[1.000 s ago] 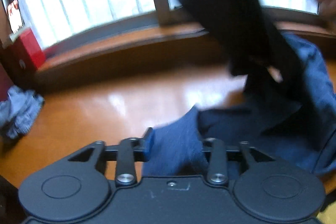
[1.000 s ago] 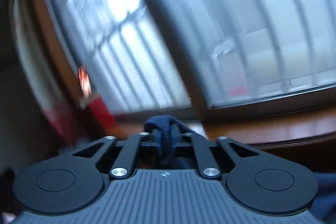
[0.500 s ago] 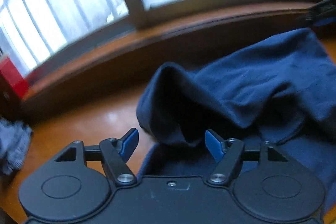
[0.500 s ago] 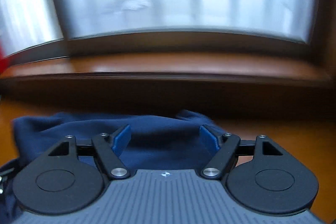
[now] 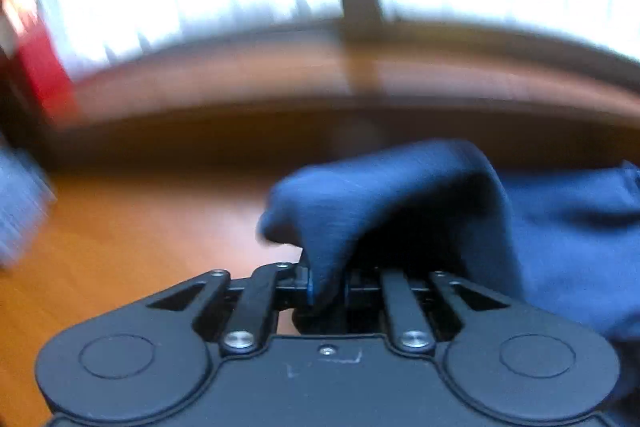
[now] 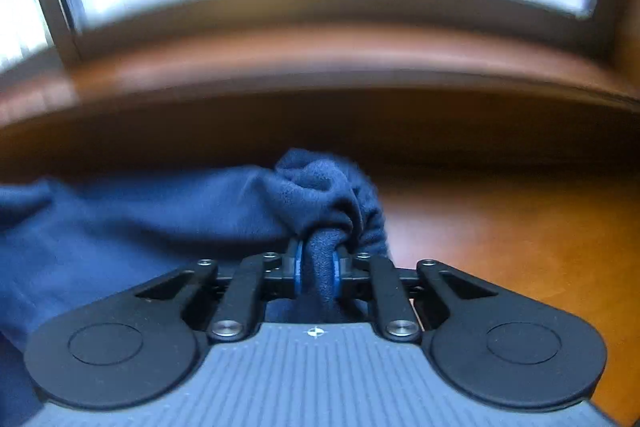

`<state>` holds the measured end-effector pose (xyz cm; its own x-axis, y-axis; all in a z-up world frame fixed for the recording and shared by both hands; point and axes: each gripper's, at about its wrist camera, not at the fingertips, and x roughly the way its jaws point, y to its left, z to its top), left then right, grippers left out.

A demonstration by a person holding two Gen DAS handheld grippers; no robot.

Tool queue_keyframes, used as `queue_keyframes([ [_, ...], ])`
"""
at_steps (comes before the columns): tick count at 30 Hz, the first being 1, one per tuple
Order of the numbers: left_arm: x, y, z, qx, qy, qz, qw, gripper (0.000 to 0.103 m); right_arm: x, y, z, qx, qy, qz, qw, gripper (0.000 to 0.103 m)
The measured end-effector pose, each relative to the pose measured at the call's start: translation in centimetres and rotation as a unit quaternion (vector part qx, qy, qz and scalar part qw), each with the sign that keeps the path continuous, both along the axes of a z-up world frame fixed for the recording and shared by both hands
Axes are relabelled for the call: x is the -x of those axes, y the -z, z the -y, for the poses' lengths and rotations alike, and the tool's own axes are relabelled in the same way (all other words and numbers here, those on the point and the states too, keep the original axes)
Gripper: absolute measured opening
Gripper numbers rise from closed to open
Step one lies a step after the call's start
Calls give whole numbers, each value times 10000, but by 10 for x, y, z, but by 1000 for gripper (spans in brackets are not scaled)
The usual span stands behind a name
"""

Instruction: Fold clothes

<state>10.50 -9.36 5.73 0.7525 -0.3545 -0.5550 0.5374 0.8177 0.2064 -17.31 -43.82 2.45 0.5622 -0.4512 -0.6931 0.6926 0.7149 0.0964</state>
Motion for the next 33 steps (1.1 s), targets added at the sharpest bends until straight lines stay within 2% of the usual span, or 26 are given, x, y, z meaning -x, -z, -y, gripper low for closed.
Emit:
queue_keyframes([
  [1,3,-21,-6,53,-71,451,9989,9,12,-16,-6,113,102,274,9995,12],
  [5,7,-103,-22,464,-57,1490,9877,9,69,-81,-27,664,559,1250,9884,11],
  [7,11,-120,-9,349,189,1869,9816,11,100,-107,-27,1080,990,1410,9791,11],
  [8,13,-122,0,279,347,1864,9815,18,115,-120,-27,1286,1204,1489,9730,11],
  [9,14,-120,10,204,522,1770,9826,33,130,-131,-25,1461,1423,1536,9668,12],
  [10,17,-114,20,79,717,1654,9836,45,142,-132,-15,1484,1676,1437,9640,12],
  [11,23,-101,31,-121,944,1504,9840,69,153,-133,-4,1507,1944,1322,9602,12],
  [12,28,-88,42,-321,1171,1352,9834,79,161,-127,10,1524,2280,1116,9552,15],
  [14,43,-59,56,-655,1530,1019,9808,79,154,-99,42,1478,2677,382,9513,32],
  [15,52,-43,59,-817,1665,866,9788,79,153,-81,60,1374,2784,-137,9505,47],
  [16,62,-28,60,-991,1739,774,9767,79,153,-63,76,1264,2869,-598,9477,47],
  [19,82,8,52,-1548,1743,730,9697,79,162,-25,90,902,2865,-1071,9478,46],
  [21,85,20,39,-1737,1715,595,9679,78,165,-24,82,830,2542,-766,9605,47],
  [22,85,26,35,-1799,1698,532,9675,78,150,-23,76,796,2318,-645,9673,52],
  [24,80,34,34,-1778,1630,399,9697,79,141,-20,58,722,1412,-369,9866,64],
  [26,71,38,34,-1693,1541,188,9733,79,120,-19,47,578,332,-153,9977,68],
  [29,58,39,43,-1321,1424,-452,9799,79,74,-14,31,372,-998,-8,9943,68],
  [33,50,39,69,-896,1501,-866,9808,79,19,9,19,470,-2027,-378,9774,68],
])
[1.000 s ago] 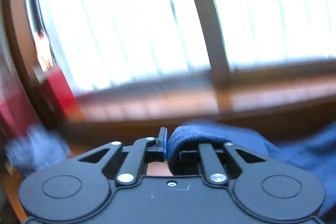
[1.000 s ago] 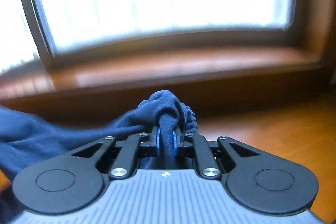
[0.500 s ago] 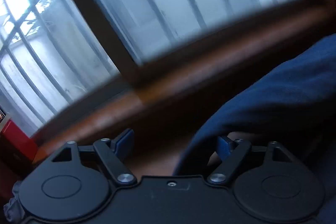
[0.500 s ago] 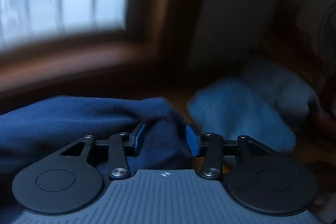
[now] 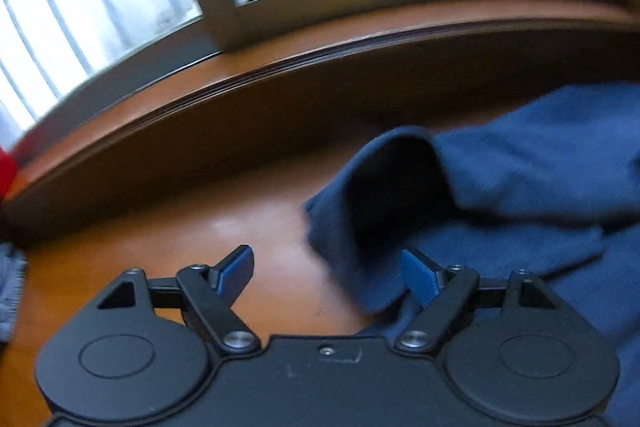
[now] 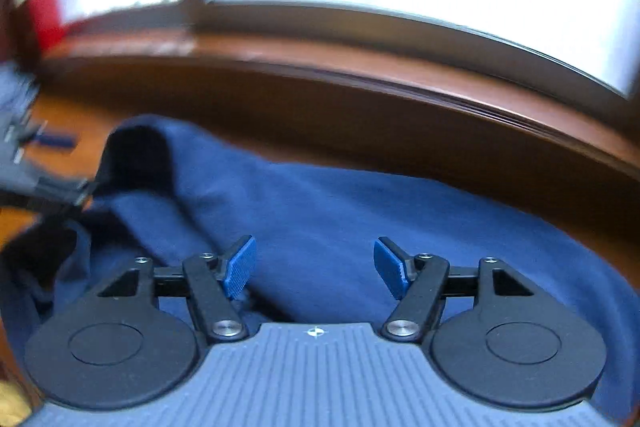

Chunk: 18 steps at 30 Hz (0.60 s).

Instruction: Fold clothes

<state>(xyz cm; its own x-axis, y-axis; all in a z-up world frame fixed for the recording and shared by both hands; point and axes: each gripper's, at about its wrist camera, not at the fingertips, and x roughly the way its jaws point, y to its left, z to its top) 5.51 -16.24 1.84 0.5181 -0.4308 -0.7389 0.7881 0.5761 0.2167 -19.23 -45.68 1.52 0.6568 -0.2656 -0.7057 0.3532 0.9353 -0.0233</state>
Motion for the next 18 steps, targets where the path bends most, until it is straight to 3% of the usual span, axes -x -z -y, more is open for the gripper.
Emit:
queue_keyframes([
  [2,2,6,13,-38,-31,-158,9999,78,-19,11,-6,93,-304,-266,9991,68],
  [4,-4,14,22,-155,-89,-357,9992,63,-36,20,-12,127,-536,-516,9971,68],
  [5,-7,18,25,-194,-170,-412,9988,46,-41,26,-12,135,-569,-599,9965,68],
  [6,-11,21,27,-219,-285,-432,9984,23,-46,33,-13,144,-602,-682,9957,66],
  [8,-19,25,29,-233,-527,-462,9973,5,-53,42,-7,23,-618,-753,9952,51],
  [9,-23,19,28,-159,-668,-325,9971,3,-57,40,-4,-175,-617,-678,9956,25],
  [10,-24,8,27,-79,-804,7,9967,3,-57,37,-3,-248,-519,-587,9966,4],
  [12,-25,-16,23,105,-1059,746,9915,3,-53,14,-6,132,-243,-171,9995,4],
  [13,-23,-34,21,245,-1155,1262,9850,3,-48,-2,-7,220,-170,176,9995,4],
  [16,-20,-87,11,628,-1560,2640,9497,3,-31,-50,-4,-45,-77,1320,9912,4],
  [18,-19,-106,10,563,-1601,3333,9274,9,-29,-63,-5,-94,-145,1773,9840,5],
])
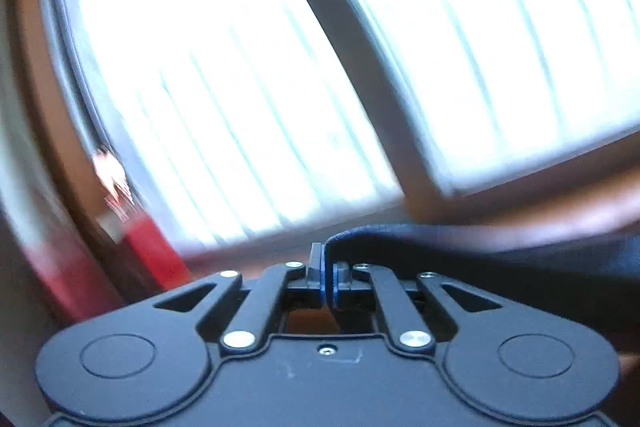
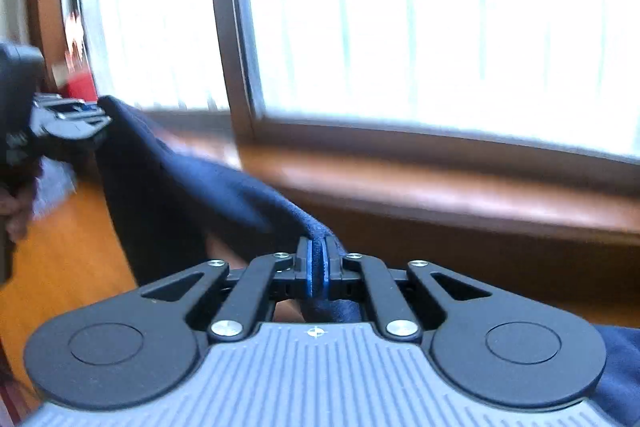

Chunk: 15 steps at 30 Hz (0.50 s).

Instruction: Fold clothes

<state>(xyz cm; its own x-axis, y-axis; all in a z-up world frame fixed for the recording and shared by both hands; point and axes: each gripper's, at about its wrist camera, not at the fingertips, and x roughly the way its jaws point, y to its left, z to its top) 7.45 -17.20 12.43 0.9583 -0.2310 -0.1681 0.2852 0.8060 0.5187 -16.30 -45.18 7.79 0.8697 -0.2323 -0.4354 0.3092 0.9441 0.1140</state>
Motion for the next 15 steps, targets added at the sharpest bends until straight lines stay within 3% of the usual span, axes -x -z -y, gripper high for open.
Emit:
queue_keyframes([
  [1,-1,-2,1,-174,-48,269,9995,13,-2,-1,-1,4,-64,100,9999,5],
  [2,-4,2,1,-408,-147,439,9981,32,-9,5,0,6,-140,-16,9999,6],
  [3,-9,11,0,-643,-276,469,9965,59,-17,13,0,-6,-225,-168,9996,11],
  [4,-12,22,-5,-817,-341,331,9955,68,-27,27,1,-99,-355,-506,9980,16],
  [7,-14,61,-31,-1204,-470,-435,9907,70,-45,74,-1,-399,-600,-1640,9838,20],
  [9,-13,88,-52,-1425,-637,-971,9830,70,-44,90,-5,-525,-727,-2047,9747,22],
  [11,-12,111,-71,-1614,-803,-1414,9734,70,-42,94,-12,-544,-858,-2114,9721,29],
  [13,-10,125,-84,-1716,-850,-1599,9684,70,-36,91,-10,-500,-945,-2113,9716,48],
  [15,-11,134,-91,-1771,-880,-1690,9656,70,-36,84,-6,-305,-837,-1969,9764,58],
])
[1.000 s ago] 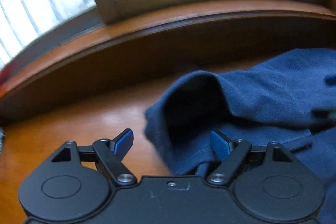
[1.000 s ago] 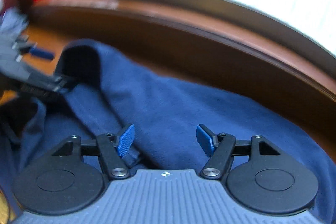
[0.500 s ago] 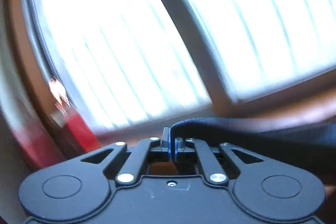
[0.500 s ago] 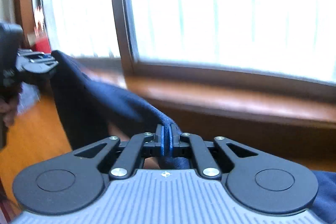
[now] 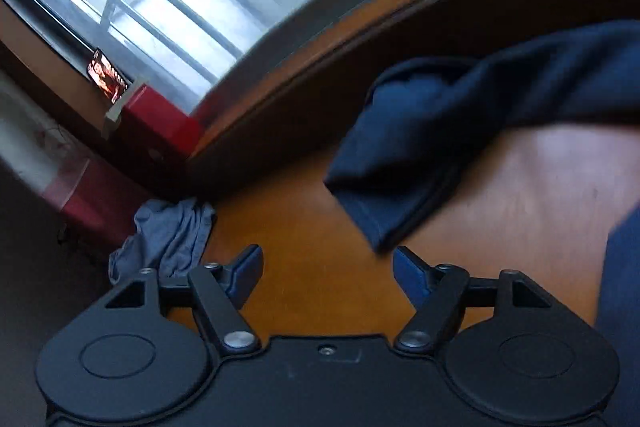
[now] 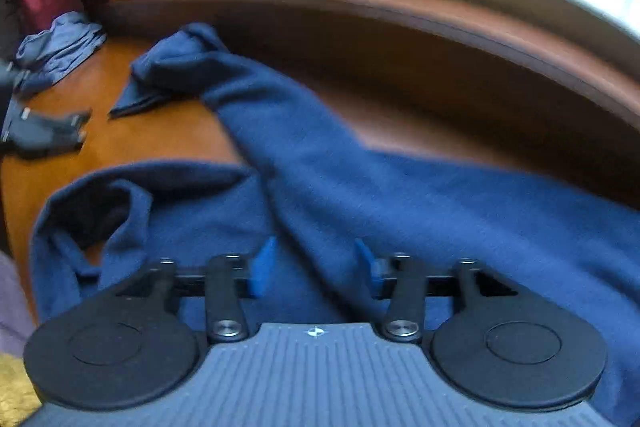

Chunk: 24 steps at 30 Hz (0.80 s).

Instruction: Fold clothes

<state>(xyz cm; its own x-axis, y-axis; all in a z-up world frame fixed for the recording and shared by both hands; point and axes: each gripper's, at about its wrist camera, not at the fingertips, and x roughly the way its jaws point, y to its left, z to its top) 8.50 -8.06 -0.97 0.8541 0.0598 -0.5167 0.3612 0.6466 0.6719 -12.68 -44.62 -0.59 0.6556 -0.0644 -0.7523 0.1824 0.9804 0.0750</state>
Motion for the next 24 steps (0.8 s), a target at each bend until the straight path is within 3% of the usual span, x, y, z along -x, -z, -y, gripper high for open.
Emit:
queue_keyframes([
  [3,-13,0,-4,207,-29,-68,9998,70,-14,-6,6,118,-11,301,9995,60],
  [8,-50,4,-2,450,393,-217,9980,70,-42,-7,-1,36,-95,313,9995,61],
  [14,-100,29,6,297,871,-78,9957,72,-83,10,-29,469,76,-198,9987,61],
  [18,-124,43,5,303,1476,-99,9885,70,-98,20,-36,544,400,-512,9964,61],
  [19,-127,43,6,375,1662,-128,9853,66,-102,23,-37,575,465,-569,9956,61],
  [20,-130,43,8,505,1818,-248,9817,51,-105,25,-38,606,530,-626,9948,61],
  [21,-134,42,10,683,1902,-472,9782,23,-109,27,-39,635,598,-672,9939,62],
  [22,-138,41,14,889,1940,-752,9741,11,-112,29,-40,652,680,-662,9933,62],
  [23,-140,39,17,1079,1948,-919,9705,7,-114,29,-41,656,757,-652,9928,61],
  [24,-140,35,20,1206,1958,-856,9694,6,-116,30,-42,660,832,-641,9923,45],
])
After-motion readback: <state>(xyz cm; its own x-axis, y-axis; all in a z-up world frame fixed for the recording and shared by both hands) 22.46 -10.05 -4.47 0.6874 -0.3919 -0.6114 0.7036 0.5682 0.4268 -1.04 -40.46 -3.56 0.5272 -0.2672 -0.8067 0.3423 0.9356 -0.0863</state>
